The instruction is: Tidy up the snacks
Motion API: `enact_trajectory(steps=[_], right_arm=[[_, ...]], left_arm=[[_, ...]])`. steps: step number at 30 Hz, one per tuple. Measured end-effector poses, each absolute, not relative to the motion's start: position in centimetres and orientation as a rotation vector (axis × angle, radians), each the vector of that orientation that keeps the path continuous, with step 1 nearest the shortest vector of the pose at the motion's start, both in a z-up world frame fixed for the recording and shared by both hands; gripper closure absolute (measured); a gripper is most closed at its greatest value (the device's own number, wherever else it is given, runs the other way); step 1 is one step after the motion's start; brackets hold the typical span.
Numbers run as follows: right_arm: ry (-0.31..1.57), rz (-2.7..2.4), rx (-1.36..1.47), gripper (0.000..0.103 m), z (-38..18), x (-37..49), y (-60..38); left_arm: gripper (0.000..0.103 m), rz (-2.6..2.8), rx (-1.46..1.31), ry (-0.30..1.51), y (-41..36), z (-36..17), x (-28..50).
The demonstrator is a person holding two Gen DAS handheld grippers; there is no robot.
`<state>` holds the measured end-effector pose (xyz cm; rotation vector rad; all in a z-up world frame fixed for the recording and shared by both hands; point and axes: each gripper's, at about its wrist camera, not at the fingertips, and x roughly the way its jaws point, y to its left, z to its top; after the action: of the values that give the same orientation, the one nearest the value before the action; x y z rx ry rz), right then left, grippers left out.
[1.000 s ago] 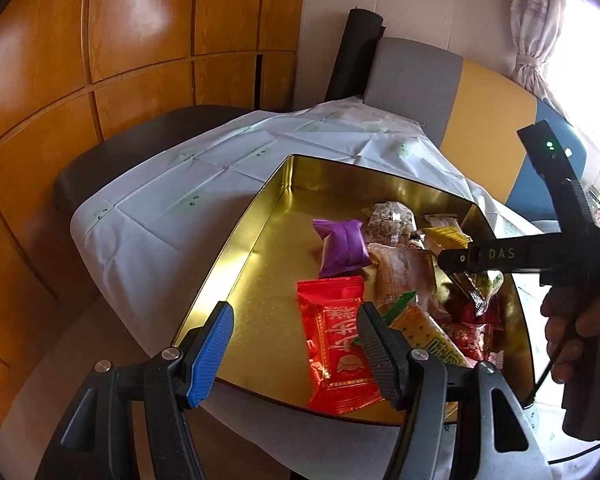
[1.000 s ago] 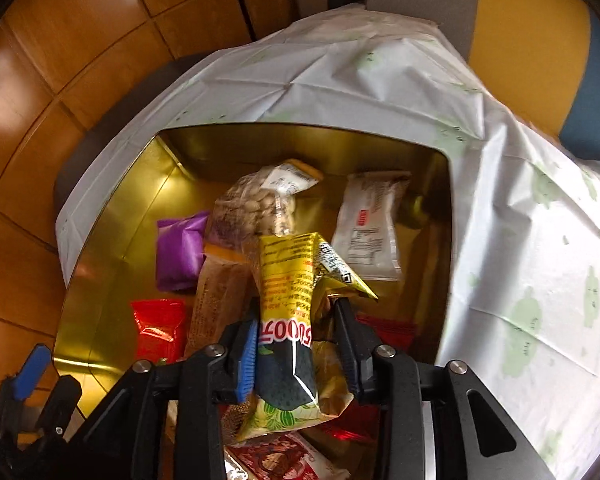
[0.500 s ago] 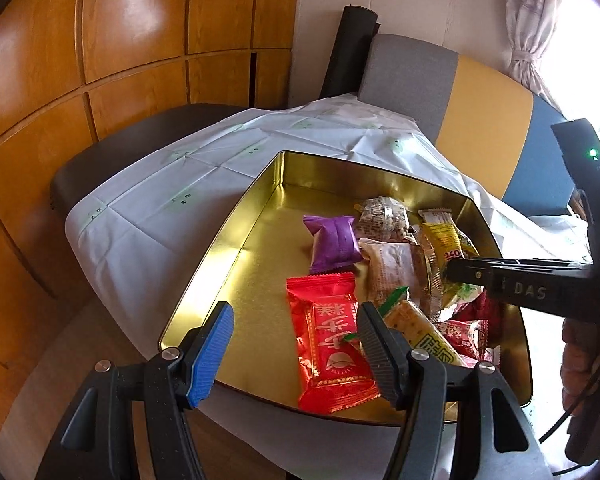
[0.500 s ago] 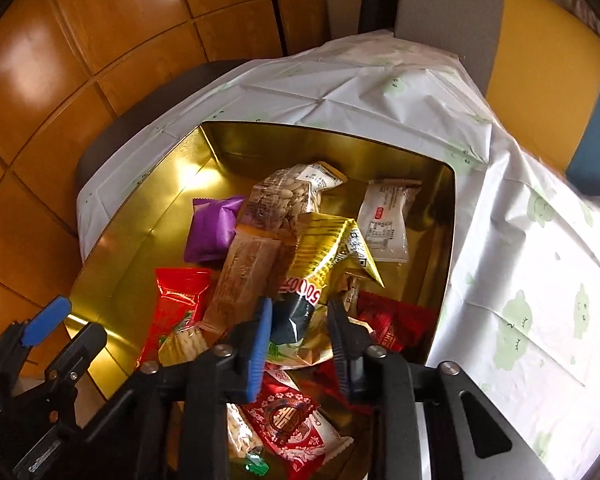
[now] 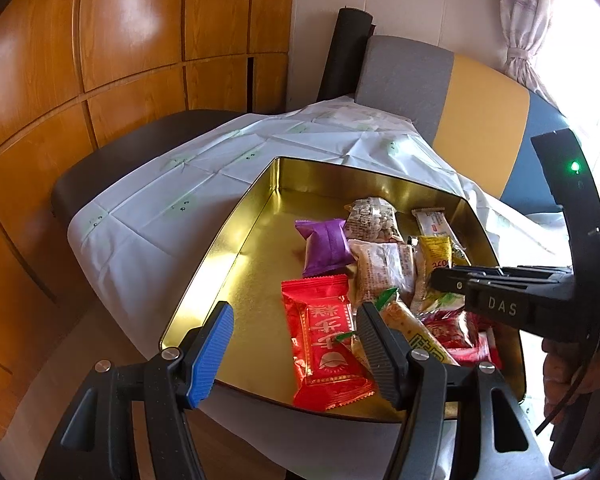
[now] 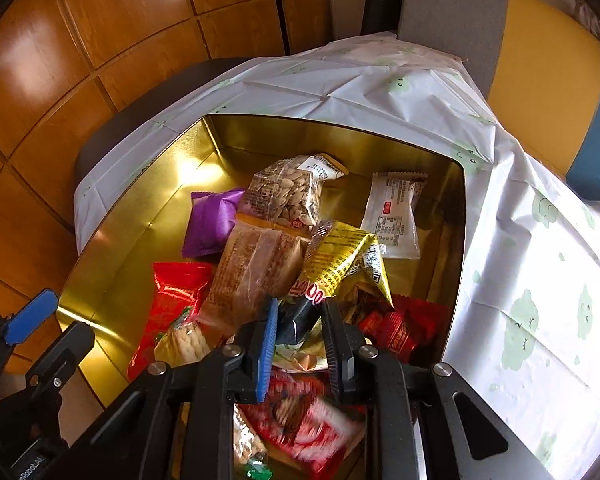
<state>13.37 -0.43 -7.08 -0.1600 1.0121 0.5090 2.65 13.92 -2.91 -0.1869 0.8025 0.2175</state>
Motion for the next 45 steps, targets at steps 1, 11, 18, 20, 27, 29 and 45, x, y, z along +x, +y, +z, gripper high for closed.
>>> enact_trajectory(steps=[1,11,18,20,27,29,45], right_arm=[[1.008,0.509,-0.156,0.080,-7.0,13.2,-0.5],[0.908,0.469,-0.145,0.058,-4.7,10.4,-2.0],[0.817,0.395,-0.102,0.021,-3.0,6.9,-4.4],[0.774,0.353,-0.075,0.012,-2.8,5.4,-5.4],[0.710,0.206,-0.037,0.000,-3.9,1.3,-8.3],[0.698,0.167,-0.038,0.000,-4.3,0.9,-9.0],[0.647,0.147,-0.064,0.000,-4.4,-1.1,-9.5]], left_arm=[[0.038,0.217,-0.185,0.803,13.8,-2.8,2.6],[0.038,0.224,-0.150,0.768,12.9,-1.7,1.8],[0.038,0.227,-0.126,0.729,11.9,-0.9,0.9],[0.038,0.222,-0.117,0.715,11.5,-0.7,0.5],[0.034,0.193,-0.080,0.682,9.4,-0.4,-0.7],[0.034,0.186,-0.072,0.674,8.9,-0.3,-0.9],[0.034,0.260,-0.084,0.653,9.0,-0.4,-2.0]])
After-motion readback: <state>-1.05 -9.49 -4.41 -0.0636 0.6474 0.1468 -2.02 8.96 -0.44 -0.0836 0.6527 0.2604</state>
